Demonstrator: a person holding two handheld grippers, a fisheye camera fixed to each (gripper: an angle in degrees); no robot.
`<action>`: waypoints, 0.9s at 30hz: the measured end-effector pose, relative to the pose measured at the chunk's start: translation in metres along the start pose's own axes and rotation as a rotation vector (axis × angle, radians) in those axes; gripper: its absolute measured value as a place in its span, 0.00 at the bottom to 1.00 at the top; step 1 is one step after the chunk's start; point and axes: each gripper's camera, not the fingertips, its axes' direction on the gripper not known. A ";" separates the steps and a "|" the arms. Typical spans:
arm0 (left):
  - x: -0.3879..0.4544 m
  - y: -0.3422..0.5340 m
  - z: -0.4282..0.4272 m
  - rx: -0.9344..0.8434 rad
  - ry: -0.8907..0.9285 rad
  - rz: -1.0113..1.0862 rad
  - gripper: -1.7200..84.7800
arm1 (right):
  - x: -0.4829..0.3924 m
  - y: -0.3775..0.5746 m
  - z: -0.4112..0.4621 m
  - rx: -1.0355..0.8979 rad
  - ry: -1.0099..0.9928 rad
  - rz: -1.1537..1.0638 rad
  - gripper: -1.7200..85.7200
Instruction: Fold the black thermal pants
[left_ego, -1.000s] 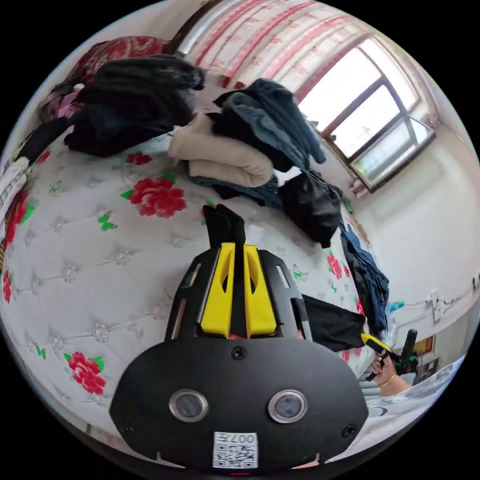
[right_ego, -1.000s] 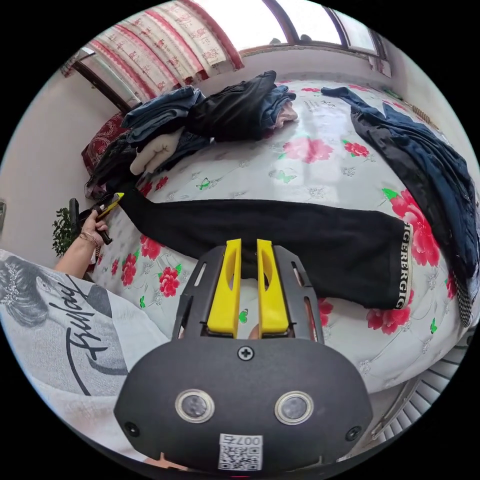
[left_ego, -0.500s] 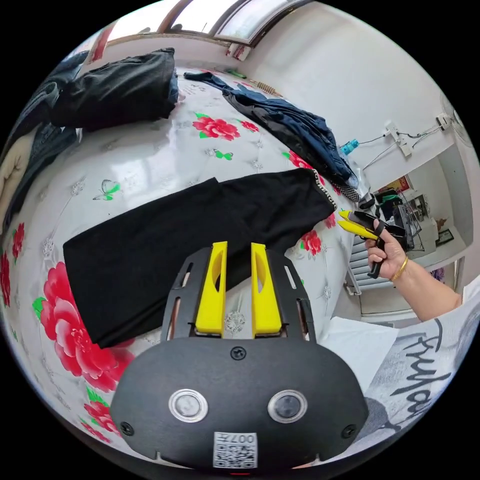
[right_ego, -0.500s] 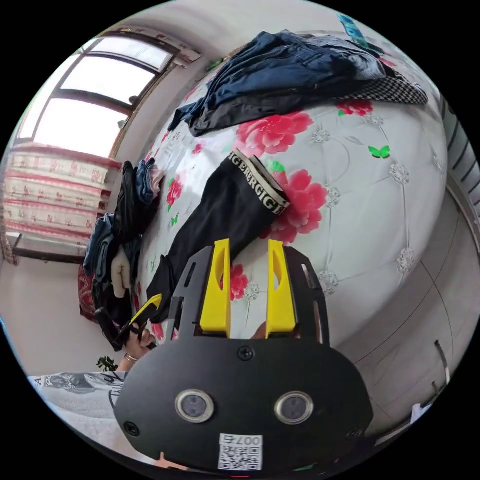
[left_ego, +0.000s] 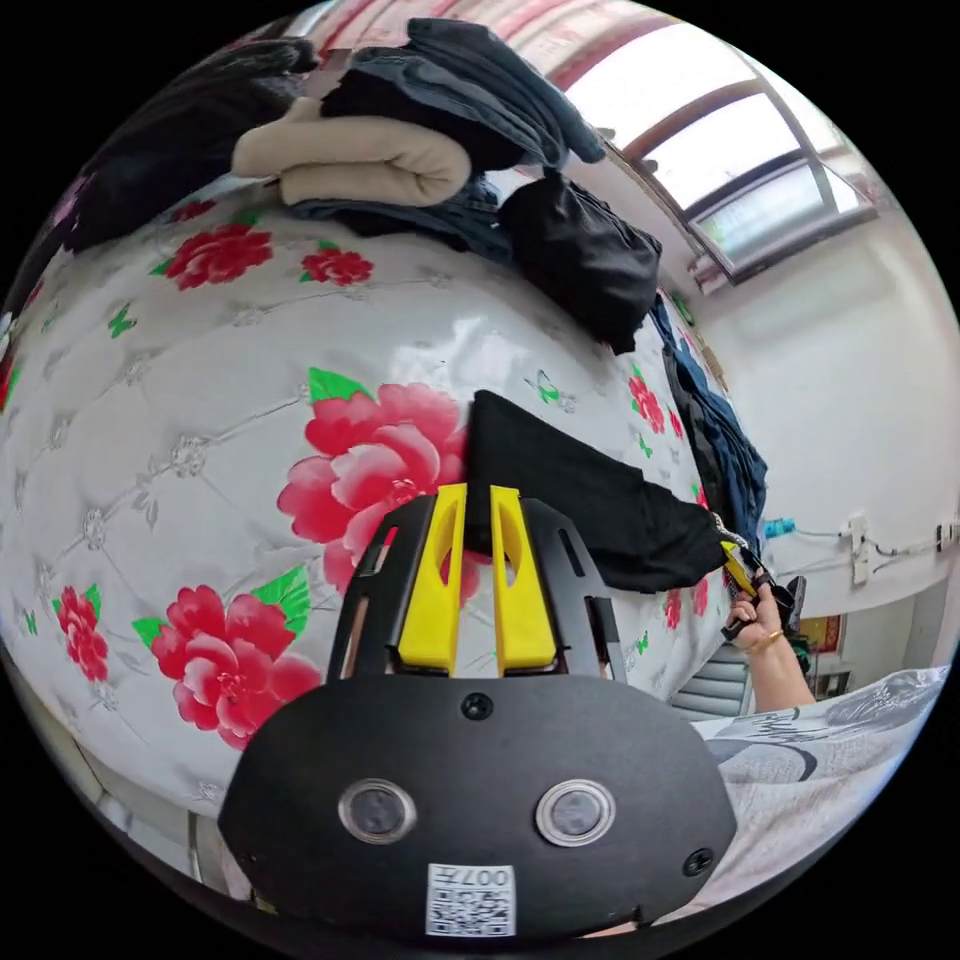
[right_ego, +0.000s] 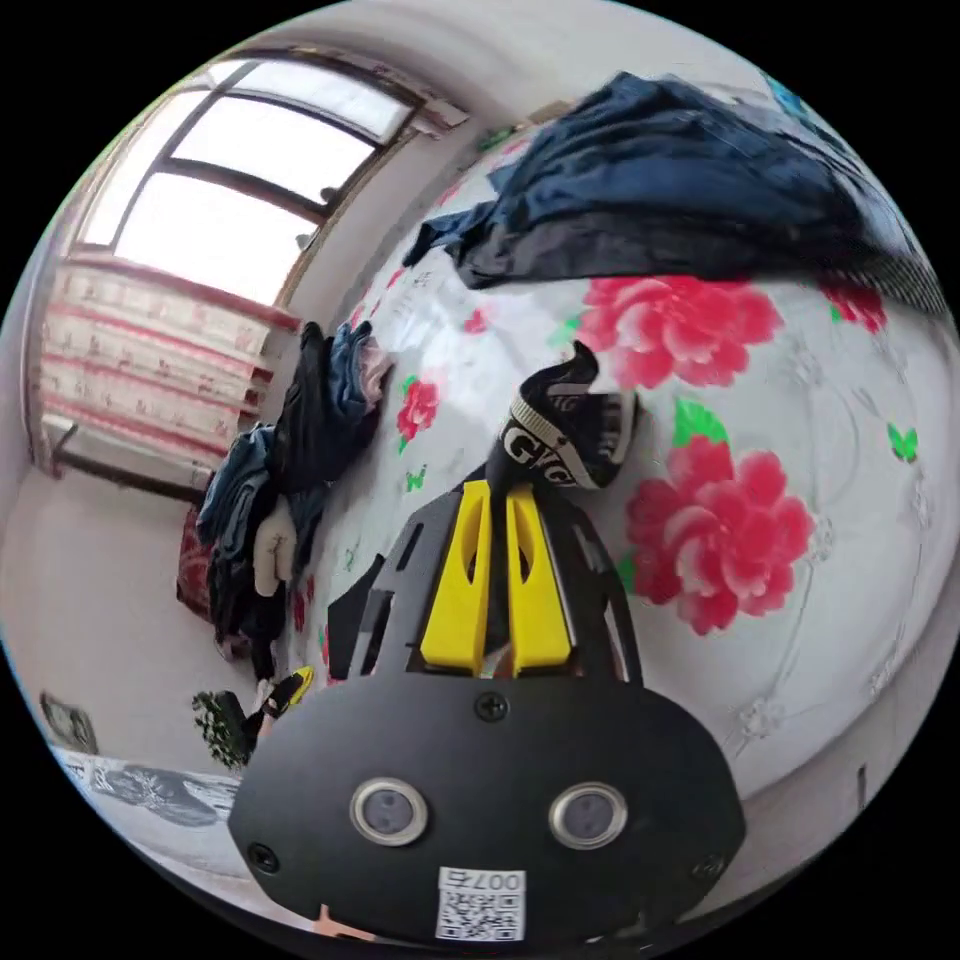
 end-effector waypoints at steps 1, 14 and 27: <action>-0.011 0.000 -0.004 0.006 -0.004 -0.028 0.08 | -0.041 -0.003 0.005 -0.012 -0.033 -0.145 0.03; -0.078 -0.038 0.011 -0.019 0.213 -0.084 0.15 | -0.215 0.127 0.147 -0.574 -0.257 -0.740 0.06; -0.105 -0.076 0.062 -0.246 0.414 0.045 0.09 | -0.112 0.053 0.163 -0.602 -0.089 -0.291 0.08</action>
